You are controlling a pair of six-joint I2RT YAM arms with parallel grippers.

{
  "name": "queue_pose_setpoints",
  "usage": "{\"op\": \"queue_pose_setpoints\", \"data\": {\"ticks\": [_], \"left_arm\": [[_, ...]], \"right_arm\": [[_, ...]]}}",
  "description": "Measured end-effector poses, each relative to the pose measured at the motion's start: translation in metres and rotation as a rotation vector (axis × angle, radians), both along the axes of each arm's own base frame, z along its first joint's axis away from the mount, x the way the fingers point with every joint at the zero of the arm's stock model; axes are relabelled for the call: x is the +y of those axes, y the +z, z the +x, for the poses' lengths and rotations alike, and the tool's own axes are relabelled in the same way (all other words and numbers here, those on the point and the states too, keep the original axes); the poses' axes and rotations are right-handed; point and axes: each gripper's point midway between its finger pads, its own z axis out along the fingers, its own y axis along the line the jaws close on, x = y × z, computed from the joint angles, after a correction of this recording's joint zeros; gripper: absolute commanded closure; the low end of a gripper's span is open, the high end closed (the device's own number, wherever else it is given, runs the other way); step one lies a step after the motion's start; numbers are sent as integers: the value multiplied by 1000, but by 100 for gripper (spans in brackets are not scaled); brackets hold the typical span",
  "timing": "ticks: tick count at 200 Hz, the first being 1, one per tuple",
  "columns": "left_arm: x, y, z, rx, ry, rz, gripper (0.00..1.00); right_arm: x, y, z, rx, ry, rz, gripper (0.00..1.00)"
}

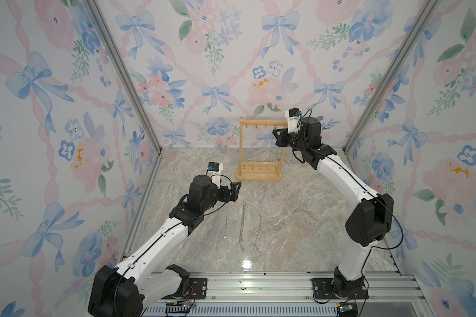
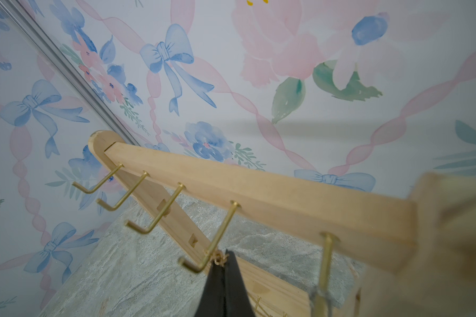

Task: Take the necklace off the jewelry display stand
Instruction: Take off the necklace from the stand.

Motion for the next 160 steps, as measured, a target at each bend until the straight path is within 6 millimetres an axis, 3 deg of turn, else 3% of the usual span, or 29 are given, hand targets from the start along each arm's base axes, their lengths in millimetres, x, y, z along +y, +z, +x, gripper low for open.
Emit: {"op": "queue_pose_setpoints", "data": {"ticks": [61,160], "left_arm": [[-1,-3,0,7,-4,2,2],[-2,-6,2,17,-5,6,2]], "right_arm": [[-1,-1,-1,-5,4,-23,100],[-2,16,-20,-21,14,-38,100]]}}
